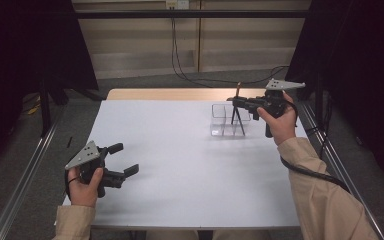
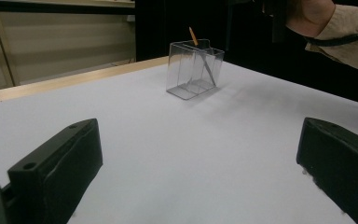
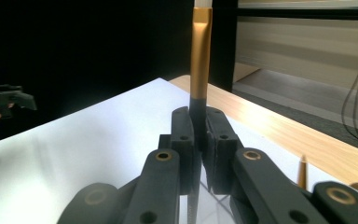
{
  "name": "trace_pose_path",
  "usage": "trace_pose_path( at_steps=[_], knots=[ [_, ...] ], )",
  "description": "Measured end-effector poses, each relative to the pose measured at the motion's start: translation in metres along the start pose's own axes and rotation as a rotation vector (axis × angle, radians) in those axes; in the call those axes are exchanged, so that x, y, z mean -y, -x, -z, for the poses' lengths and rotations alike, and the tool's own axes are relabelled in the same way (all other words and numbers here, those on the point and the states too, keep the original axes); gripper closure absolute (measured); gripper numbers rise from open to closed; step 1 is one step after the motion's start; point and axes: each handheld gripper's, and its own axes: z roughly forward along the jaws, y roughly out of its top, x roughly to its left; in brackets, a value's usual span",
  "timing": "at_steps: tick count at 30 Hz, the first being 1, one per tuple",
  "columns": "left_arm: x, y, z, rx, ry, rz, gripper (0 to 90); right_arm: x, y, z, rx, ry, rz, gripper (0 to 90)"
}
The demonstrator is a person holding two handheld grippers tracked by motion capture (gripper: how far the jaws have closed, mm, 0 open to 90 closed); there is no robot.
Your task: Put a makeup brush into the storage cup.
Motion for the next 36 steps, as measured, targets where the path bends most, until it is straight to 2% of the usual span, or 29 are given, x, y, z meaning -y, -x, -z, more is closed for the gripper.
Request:
trace_pose_path(
  at_steps=[25,36],
  knots=[
    [0.000,0.001,-0.001,0.006,-0.004,-0.004,0.0,-0.007,0.025,0.013,0.143,0.016,-0.026,84.0],
    [0.001,0.001,-0.001,0.007,-0.011,-0.009,0.0,-0.005,0.030,0.014,0.195,0.007,-0.027,84.0]
  ],
)
